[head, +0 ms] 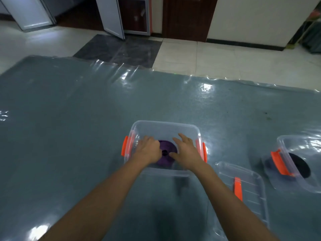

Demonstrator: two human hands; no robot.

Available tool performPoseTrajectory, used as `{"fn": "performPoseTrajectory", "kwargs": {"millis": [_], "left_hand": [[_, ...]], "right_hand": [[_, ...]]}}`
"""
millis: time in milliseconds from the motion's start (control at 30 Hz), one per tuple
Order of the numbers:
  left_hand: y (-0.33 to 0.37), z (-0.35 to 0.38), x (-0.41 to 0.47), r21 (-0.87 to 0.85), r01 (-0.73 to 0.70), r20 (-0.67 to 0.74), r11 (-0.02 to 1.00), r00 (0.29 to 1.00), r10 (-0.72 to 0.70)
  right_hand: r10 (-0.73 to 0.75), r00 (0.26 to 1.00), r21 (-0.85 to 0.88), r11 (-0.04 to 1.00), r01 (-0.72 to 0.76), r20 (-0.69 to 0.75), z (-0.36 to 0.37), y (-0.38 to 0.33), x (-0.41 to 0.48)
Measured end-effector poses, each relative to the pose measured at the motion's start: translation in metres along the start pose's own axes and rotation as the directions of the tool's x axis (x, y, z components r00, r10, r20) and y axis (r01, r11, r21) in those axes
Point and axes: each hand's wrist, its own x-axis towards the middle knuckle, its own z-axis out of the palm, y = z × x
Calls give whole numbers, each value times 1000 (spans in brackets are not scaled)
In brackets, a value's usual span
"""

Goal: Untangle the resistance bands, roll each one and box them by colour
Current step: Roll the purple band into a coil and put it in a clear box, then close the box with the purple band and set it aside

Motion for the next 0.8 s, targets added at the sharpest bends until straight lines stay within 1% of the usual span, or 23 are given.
{"fn": "performPoseTrajectory", "kwargs": {"millis": [67, 133, 167, 200, 267, 300, 333, 367, 400, 433, 500, 567, 600, 633, 667, 733, 800], "left_hand": [[15, -12, -10, -86, -67, -81, 994, 995, 60], [39, -22, -22, -221, -174, -187, 959, 973, 133], [53, -26, -30, -292, -243, -253, 925, 952, 170], [70, -28, -38, -362, -321, -319, 875, 925, 208], [105, -25, -58, -493, -485, -422, 722, 859, 289], [122, -19, -68, -561, -536, -439, 631, 839, 323], [138, -9, -78, -628, -548, -416, 553, 837, 356], [150, 4, -87, -688, -527, -367, 499, 845, 388], [161, 19, -93, -731, -490, -307, 475, 858, 411], [169, 34, -97, -752, -454, -254, 478, 869, 425], [181, 64, -100, -739, -373, -143, 561, 901, 410], [188, 87, -100, -699, -262, -39, 665, 943, 331], [189, 97, -99, -694, -206, 4, 690, 957, 290], [190, 106, -101, -709, -154, 43, 688, 964, 261], [191, 114, -102, -731, -107, 80, 673, 967, 241], [196, 125, -109, -749, -40, 141, 662, 966, 217], [203, 132, -116, -758, 9, 174, 652, 966, 190]], "right_hand": [[-24, 982, 128, 991, 49, -187, -16, 5, -32], [-37, 928, 227, 965, 129, -370, -30, 13, -68], [-17, 899, 275, 949, 152, -438, -35, 21, -85], [27, 876, 324, 934, 150, -482, -38, 32, -102], [190, 843, 447, 892, 66, -503, -38, 60, -136], [280, 822, 501, 866, 8, -496, -34, 77, -153], [358, 798, 533, 844, -54, -485, -29, 94, -168], [424, 774, 544, 830, -124, -470, -21, 110, -182], [482, 753, 545, 815, -198, -447, -12, 126, -195], [535, 734, 546, 794, -268, -418, -3, 142, -208], [615, 705, 536, 750, -387, -352, 17, 170, -234], [677, 688, 497, 706, -504, -263, 37, 194, -257], [704, 680, 490, 675, -551, -205, 45, 202, -267], [720, 675, 498, 648, -576, -157, 53, 207, -275], [721, 679, 518, 637, -571, -138, 60, 211, -281], [699, 693, 570, 646, -508, -175, 68, 212, -285], [721, 667, 643, 605, -470, -190, 70, 208, -284]]}}
